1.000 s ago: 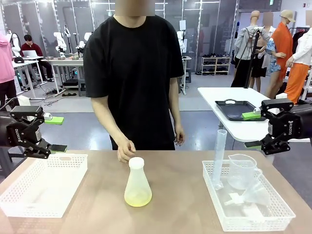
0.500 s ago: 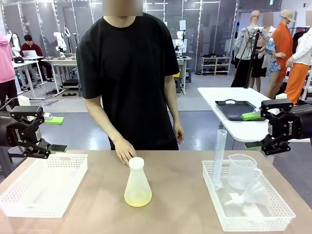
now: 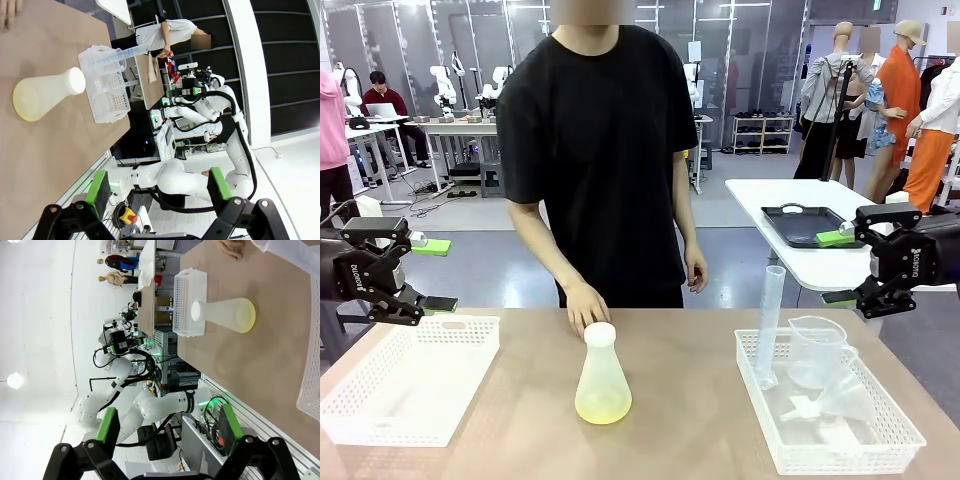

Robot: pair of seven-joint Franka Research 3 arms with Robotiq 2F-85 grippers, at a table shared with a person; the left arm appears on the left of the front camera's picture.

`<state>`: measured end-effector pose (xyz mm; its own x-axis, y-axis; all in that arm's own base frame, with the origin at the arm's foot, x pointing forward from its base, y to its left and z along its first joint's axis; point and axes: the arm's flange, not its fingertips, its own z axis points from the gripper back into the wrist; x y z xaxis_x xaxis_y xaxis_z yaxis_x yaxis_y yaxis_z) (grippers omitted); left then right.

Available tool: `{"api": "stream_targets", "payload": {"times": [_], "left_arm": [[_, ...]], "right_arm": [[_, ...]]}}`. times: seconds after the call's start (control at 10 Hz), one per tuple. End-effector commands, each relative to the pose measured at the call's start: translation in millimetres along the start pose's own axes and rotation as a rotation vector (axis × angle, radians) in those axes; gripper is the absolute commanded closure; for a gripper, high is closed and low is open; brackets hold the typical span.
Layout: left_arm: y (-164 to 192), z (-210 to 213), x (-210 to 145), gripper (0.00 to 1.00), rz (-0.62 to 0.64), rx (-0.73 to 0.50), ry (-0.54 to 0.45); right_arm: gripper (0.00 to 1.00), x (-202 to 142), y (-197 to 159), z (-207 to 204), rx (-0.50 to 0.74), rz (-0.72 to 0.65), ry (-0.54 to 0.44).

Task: Prepare the solutions needed for the experiment.
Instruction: When the human places the Big flask in the center of the table, pick up the Big flask and place it in the left Organizing basket.

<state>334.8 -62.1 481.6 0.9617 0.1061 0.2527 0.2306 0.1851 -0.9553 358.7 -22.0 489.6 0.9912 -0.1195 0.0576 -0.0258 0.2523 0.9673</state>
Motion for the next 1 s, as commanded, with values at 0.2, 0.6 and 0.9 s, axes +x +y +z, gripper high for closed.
{"api": "stream_targets", "payload": {"times": [0.2, 0.6, 0.9], "left_arm": [[-2, -2, 1, 0.00, -0.003, -0.023, -0.002], [-4, -4, 21, 0.00, -0.199, -0.012, 0.117], [-11, -32, 64, 0.00, -0.457, -0.158, 0.245]], "right_arm": [[0.00, 0, 0, 0, 0.007, 0.002, 0.002], [0.00, 0, 0, 0, 0.007, 0.002, 0.002], [0.00, 0, 0, 0, 0.007, 0.002, 0.002]]}}
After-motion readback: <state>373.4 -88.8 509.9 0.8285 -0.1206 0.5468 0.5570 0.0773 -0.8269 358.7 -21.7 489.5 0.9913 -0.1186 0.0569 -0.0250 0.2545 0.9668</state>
